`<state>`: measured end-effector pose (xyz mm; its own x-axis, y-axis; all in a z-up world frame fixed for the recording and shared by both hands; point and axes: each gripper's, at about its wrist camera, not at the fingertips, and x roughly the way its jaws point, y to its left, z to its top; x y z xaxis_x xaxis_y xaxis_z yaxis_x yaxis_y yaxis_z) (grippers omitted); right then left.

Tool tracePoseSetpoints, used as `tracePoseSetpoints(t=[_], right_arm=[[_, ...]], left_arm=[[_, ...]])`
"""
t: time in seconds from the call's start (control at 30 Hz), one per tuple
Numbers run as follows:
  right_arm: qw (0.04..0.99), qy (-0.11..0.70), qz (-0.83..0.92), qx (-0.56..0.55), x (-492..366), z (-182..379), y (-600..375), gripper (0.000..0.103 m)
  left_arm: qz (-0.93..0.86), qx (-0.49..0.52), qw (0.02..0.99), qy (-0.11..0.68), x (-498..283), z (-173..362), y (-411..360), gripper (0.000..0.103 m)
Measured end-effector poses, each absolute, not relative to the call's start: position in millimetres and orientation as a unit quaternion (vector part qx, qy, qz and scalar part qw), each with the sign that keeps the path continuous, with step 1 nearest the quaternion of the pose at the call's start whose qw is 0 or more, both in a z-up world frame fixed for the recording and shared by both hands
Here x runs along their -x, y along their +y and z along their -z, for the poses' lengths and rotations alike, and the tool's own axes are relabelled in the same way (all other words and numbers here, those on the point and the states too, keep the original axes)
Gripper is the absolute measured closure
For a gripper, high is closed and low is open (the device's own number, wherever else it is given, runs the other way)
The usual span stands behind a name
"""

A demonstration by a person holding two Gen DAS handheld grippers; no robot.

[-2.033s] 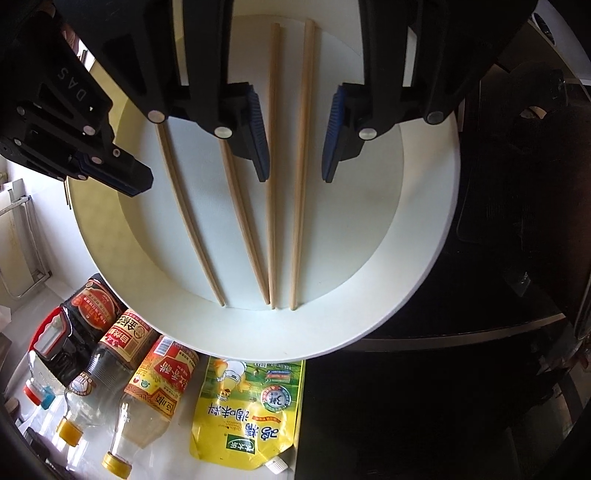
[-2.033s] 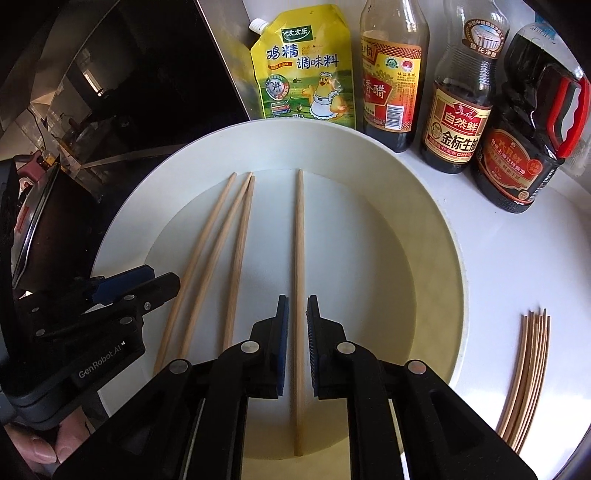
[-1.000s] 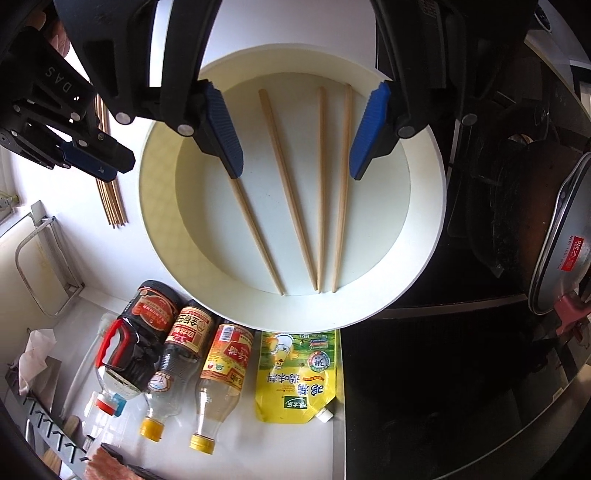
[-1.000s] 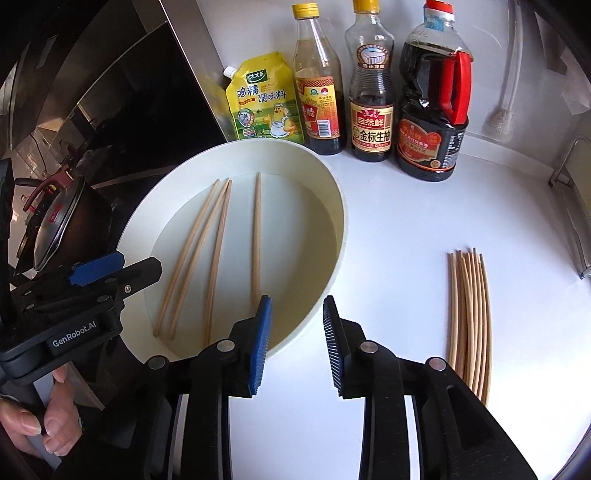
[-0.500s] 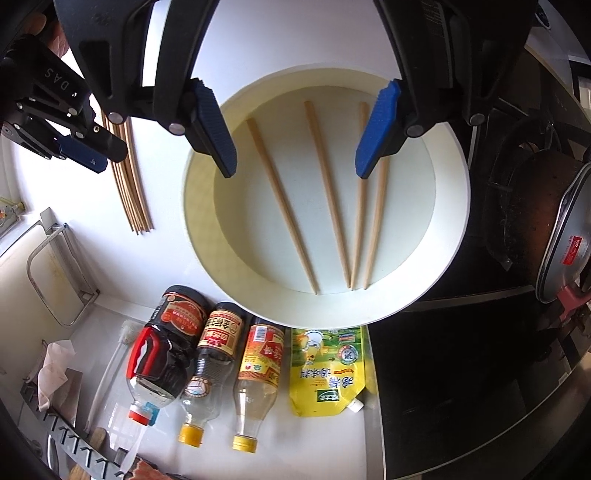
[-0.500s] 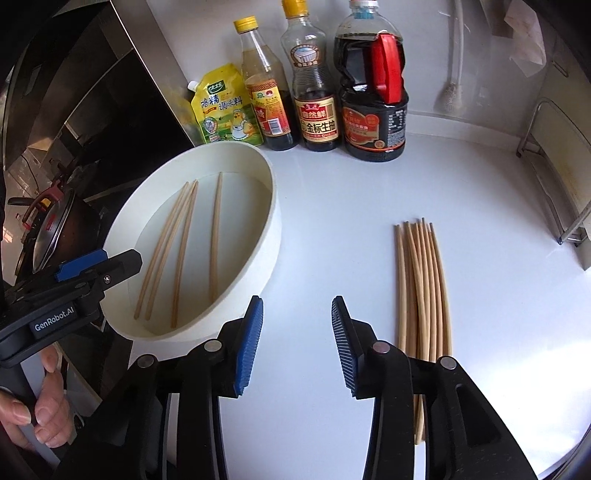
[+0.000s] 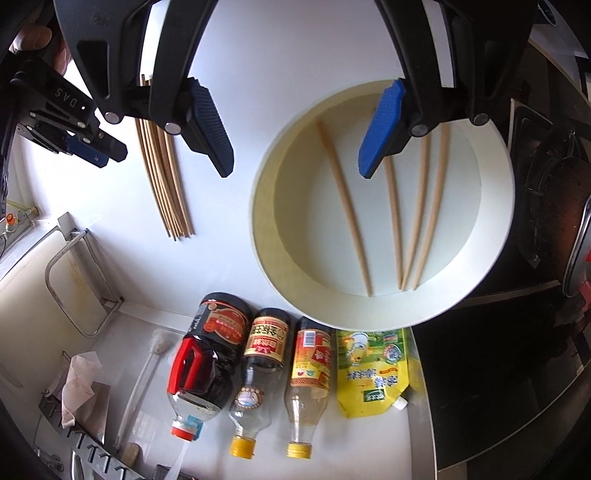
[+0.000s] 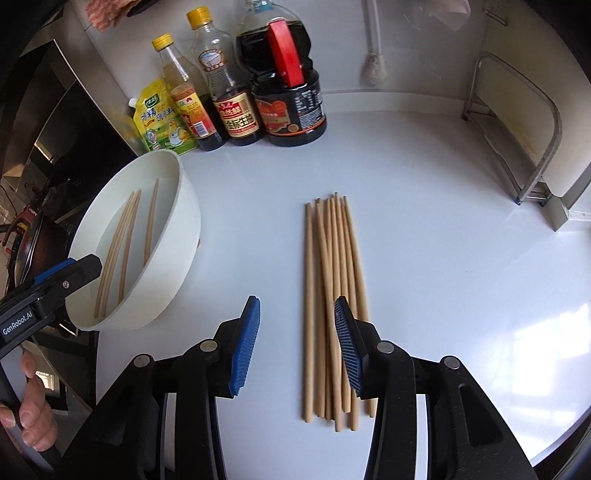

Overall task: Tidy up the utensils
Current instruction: 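Move the open right tool back over the chopstick pile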

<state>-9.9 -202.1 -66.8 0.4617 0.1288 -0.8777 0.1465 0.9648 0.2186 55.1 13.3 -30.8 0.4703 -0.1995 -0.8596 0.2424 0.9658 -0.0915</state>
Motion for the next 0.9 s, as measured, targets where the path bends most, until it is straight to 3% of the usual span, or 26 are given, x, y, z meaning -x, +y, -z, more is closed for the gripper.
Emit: tracePoseSetpoints(t=[0.9], right_arm=[[0.848,0.509,0.029,-0.143,55.4,115.7,-282.2,0.059]], left_arm=[[0.164,-0.058,0.843,0.509,-7.2,69.4,-95.8,0.029]])
